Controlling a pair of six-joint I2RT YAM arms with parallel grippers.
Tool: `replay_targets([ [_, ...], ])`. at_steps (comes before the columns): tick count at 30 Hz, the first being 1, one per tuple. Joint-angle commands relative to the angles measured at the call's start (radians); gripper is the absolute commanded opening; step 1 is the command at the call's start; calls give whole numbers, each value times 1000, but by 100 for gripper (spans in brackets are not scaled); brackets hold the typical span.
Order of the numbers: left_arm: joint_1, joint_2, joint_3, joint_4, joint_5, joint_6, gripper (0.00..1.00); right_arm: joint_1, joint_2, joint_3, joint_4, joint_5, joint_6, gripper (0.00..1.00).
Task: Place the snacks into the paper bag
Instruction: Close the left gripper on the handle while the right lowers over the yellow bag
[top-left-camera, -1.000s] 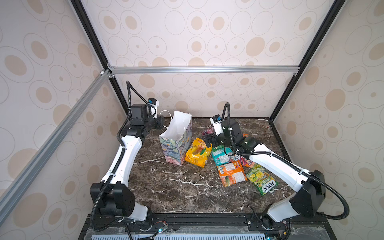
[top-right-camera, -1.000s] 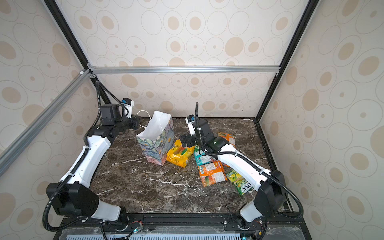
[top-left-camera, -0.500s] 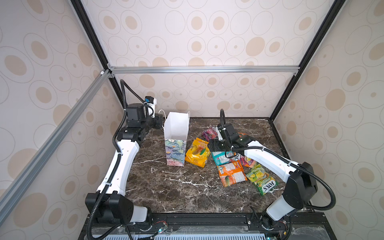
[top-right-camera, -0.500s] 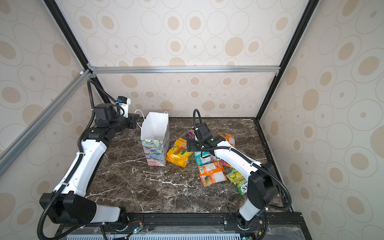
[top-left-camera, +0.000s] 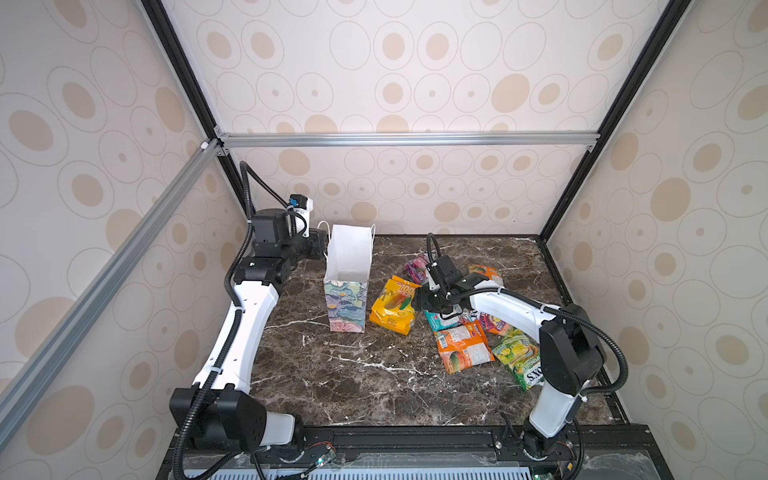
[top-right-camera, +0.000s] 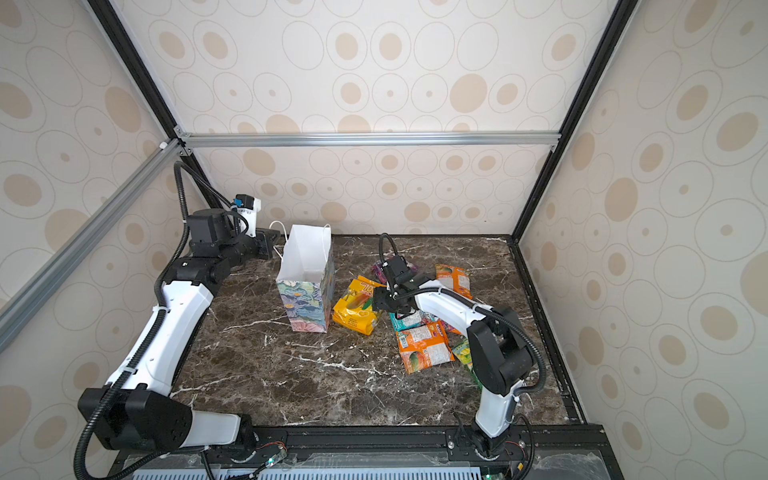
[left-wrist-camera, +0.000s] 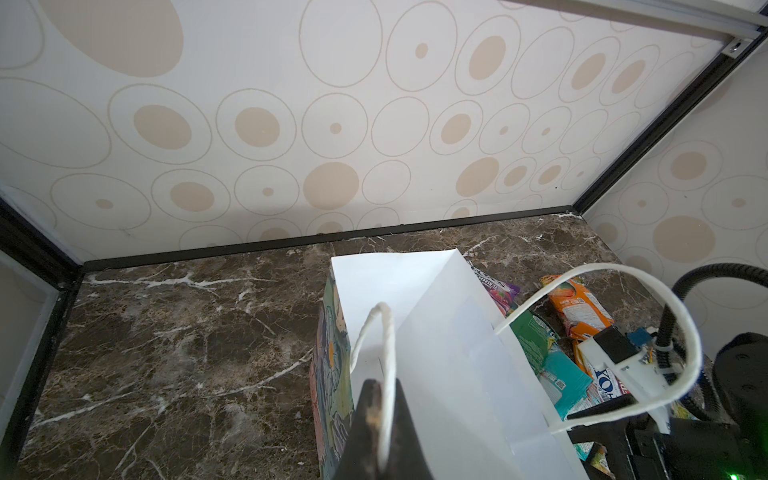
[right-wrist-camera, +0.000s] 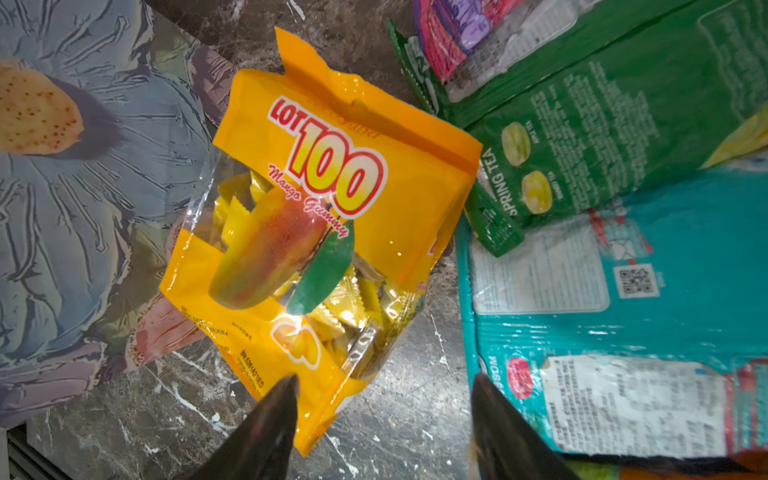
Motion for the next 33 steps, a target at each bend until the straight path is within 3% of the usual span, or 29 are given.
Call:
replay_targets([
  [1, 8, -15, 1, 27, 18, 0, 0, -3, 8, -19, 28, -17, 32, 66],
  [18, 10, -42, -8, 42, 20, 10, 0, -11, 97, 28, 51, -13, 19, 56],
  [33, 12, -47, -11, 43, 19, 17, 0, -14, 110, 27, 86, -20, 31, 54],
])
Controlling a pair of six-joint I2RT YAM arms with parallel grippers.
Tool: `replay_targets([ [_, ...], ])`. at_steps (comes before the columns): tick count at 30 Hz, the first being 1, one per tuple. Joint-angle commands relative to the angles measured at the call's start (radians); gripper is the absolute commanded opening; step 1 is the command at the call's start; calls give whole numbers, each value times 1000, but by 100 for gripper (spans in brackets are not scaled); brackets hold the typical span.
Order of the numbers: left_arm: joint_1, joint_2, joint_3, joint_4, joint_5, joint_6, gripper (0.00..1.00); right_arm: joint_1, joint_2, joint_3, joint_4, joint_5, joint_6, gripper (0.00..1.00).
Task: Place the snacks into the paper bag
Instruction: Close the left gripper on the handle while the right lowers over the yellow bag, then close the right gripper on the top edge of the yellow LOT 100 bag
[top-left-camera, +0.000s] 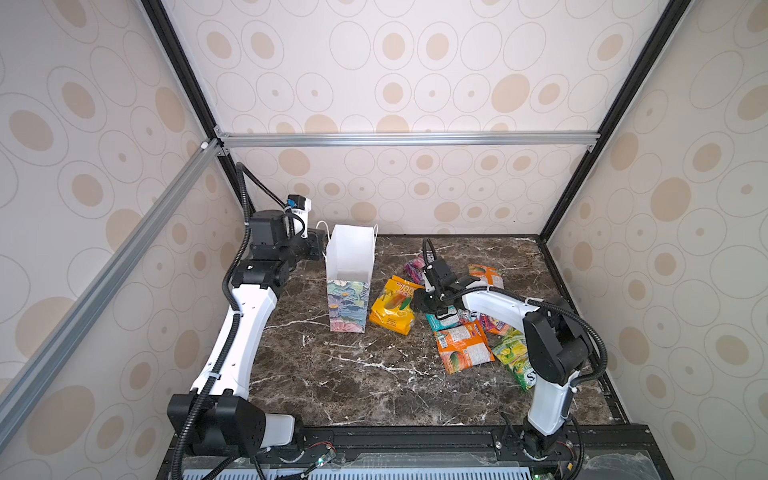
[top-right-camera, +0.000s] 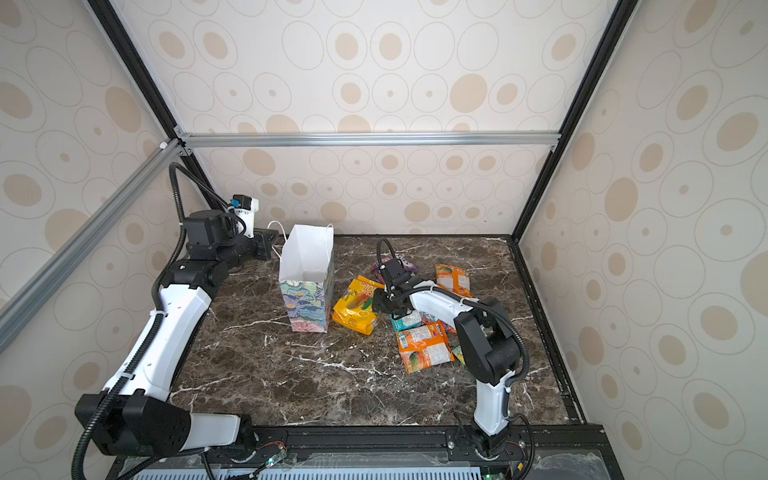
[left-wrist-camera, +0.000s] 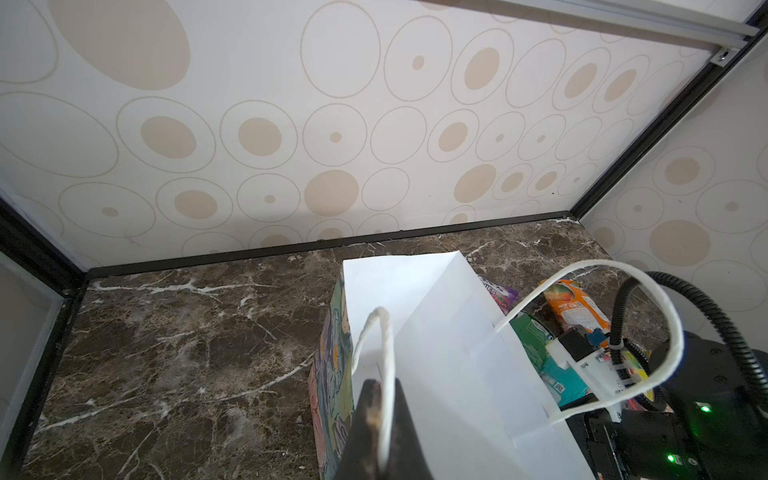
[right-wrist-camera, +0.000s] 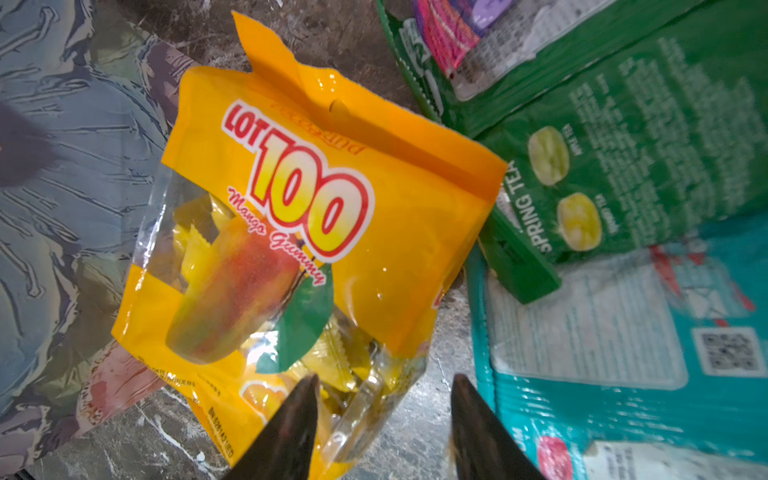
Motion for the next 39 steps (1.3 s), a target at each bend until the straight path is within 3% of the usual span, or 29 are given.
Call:
replay_targets([
  [1, 7, -20, 7, 26, 15, 17, 0, -5, 20, 22, 8, -5, 16, 53],
  [20, 11, -30, 7, 27, 16, 18, 0, -9, 41, 20, 31, -15, 27, 40],
  [35, 14, -30, 1, 34, 24, 17, 0, -9, 45, -9, 61, -17, 47, 20],
  [39, 13, -30, 0, 34, 23, 18, 0, -10, 52, -8, 62, -19, 50, 9],
])
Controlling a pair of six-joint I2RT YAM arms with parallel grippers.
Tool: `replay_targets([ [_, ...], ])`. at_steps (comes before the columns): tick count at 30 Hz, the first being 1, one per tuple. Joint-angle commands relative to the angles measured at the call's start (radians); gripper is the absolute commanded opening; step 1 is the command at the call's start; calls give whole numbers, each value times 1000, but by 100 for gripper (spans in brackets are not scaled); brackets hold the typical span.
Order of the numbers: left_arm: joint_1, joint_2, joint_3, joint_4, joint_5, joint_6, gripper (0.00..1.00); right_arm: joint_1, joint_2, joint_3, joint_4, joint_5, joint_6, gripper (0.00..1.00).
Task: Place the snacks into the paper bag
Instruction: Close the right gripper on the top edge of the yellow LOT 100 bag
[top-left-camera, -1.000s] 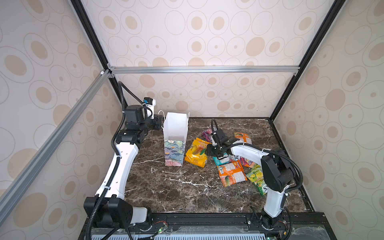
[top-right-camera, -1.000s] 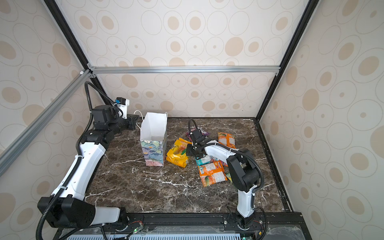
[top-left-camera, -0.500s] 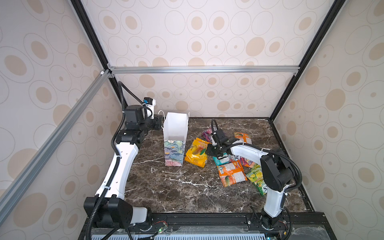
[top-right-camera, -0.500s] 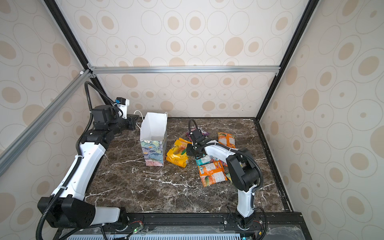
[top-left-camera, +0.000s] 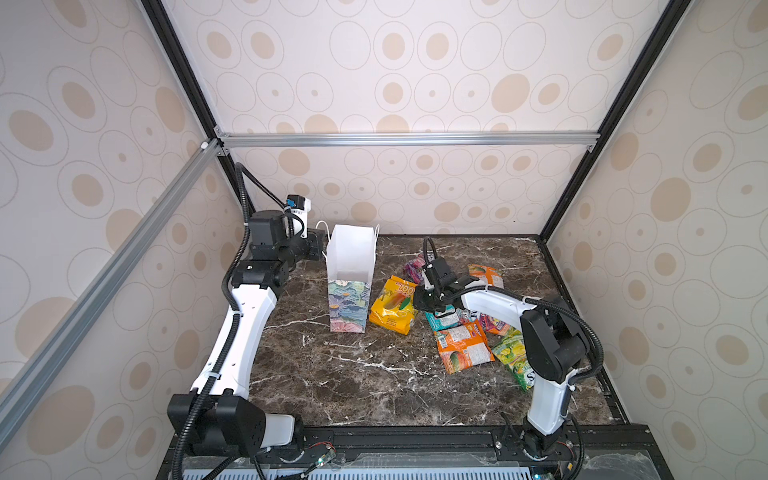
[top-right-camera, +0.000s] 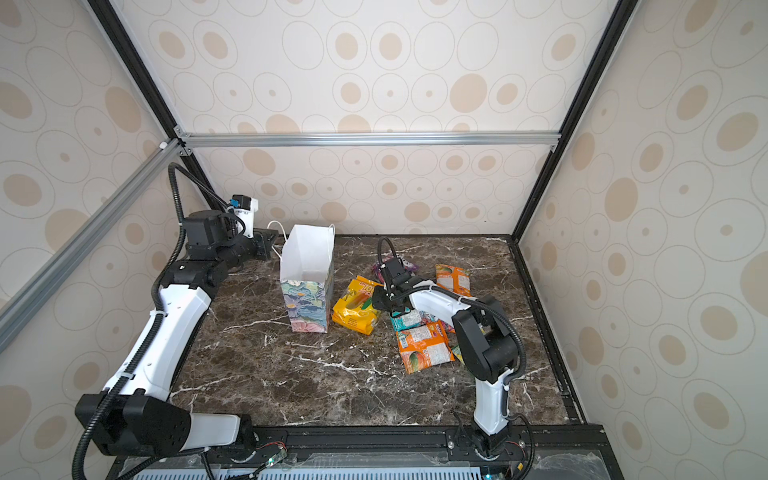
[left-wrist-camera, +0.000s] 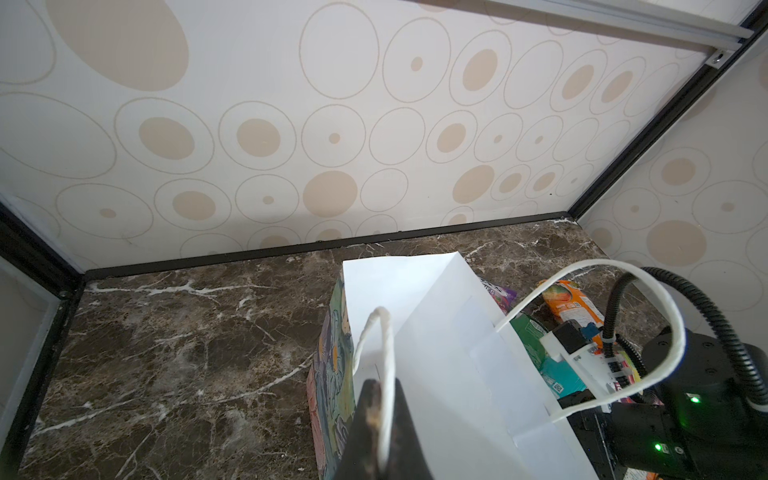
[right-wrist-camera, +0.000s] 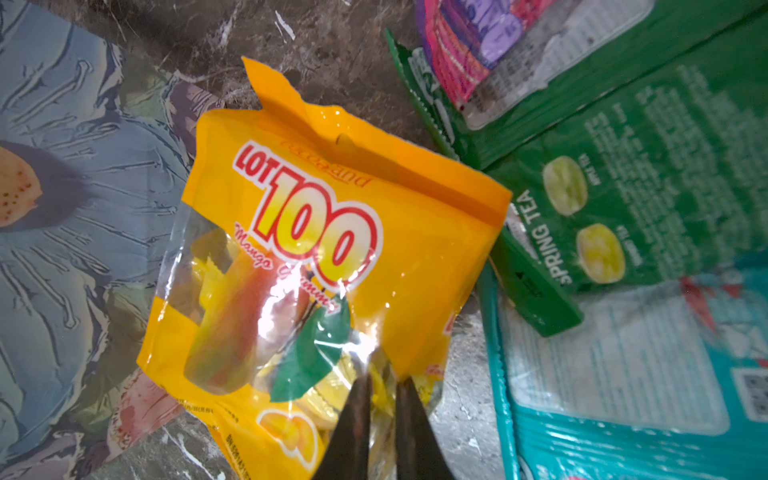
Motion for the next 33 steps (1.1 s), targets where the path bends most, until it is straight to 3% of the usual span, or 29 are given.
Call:
replay_targets([
  [1, 8, -29, 5, 28, 12, 19, 0, -4, 30, -10, 0, 0, 10, 5],
  [3, 8, -30, 5, 28, 10, 19, 0, -4, 28, -1, -13, 6, 7, 0],
  [28, 12, -36, 2, 28, 7, 27, 0, -4, -69, 79, -138, 57, -95, 0],
  [29, 11, -36, 2, 28, 7, 28, 0, -4, -61, 88, -149, 48, -102, 8],
  [30, 10, -34, 1, 28, 9, 26, 0, 0, -52, 100, -164, 38, -104, 32],
  [31, 12, -32, 1, 30, 9, 26, 0, 2, -44, 106, -171, 32, -105, 46],
  [33, 11, -31, 3, 28, 10, 26, 0, 14, -29, 117, -188, 33, -100, 65],
])
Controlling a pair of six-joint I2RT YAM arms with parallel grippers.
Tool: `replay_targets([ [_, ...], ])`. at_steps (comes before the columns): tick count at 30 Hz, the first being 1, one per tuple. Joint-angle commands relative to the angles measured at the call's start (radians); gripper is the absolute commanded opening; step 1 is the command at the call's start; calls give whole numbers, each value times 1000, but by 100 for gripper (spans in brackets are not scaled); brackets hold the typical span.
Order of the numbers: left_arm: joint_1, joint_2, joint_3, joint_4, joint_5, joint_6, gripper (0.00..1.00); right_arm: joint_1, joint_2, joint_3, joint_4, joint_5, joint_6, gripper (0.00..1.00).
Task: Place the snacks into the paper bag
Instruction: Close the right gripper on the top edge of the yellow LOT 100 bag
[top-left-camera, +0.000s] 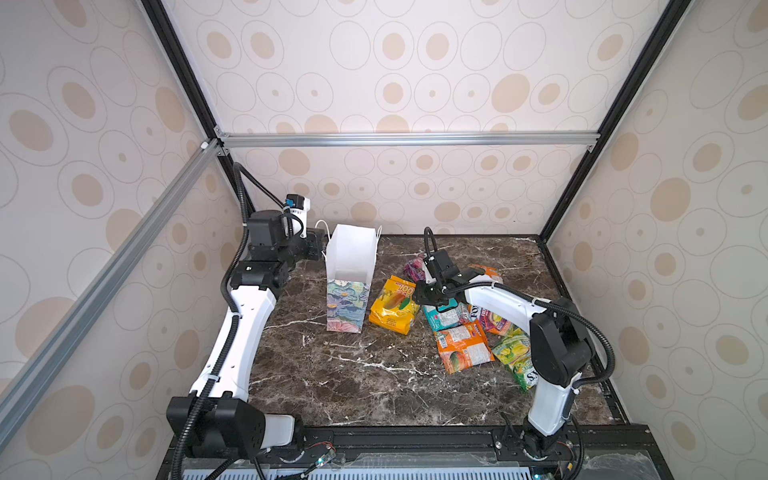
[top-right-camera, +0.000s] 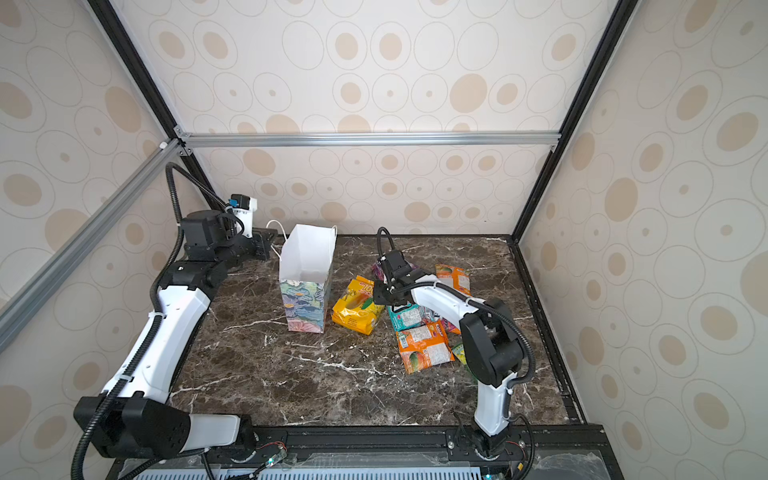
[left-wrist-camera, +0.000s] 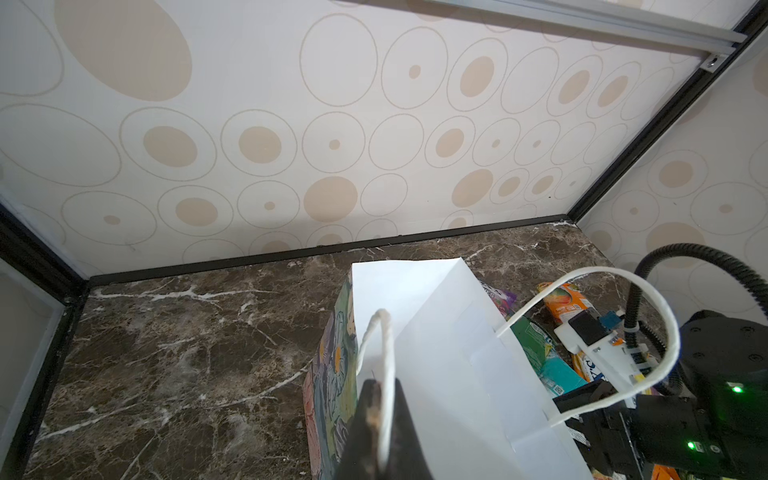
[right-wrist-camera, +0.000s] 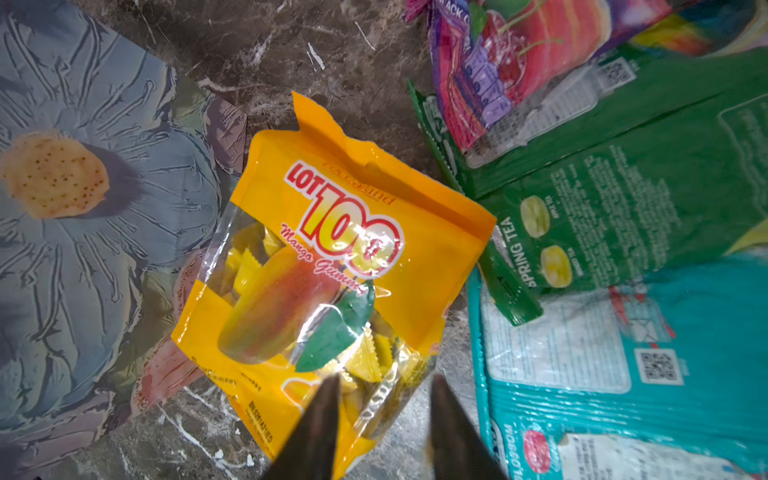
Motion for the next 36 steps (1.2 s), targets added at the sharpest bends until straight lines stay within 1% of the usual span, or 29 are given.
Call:
replay_targets([
  [1, 11, -21, 5, 21, 10, 21, 0, 16, 20, 35, -69, 5, -5, 67],
  [3, 10, -21, 4, 21, 7, 23, 0, 28, 37, 42, -84, 5, 3, 70],
  [8, 11, -18, 4, 21, 10, 22, 0, 46, 69, 33, -66, -14, 14, 70],
  [13, 12, -19, 4, 21, 9, 23, 0, 50, 92, 21, -50, -25, 33, 68],
  [17, 12, -19, 3, 22, 8, 21, 0, 50, 96, -3, -24, -34, 46, 64],
  [30, 12, -20, 4, 22, 7, 23, 0, 49, 101, -50, 28, -46, 78, 38],
  [33, 12, -20, 4, 22, 8, 23, 0, 49, 99, -54, 33, -44, 77, 30],
  [36, 11, -21, 4, 21, 8, 24, 0, 49, 98, -59, 40, -42, 82, 17],
])
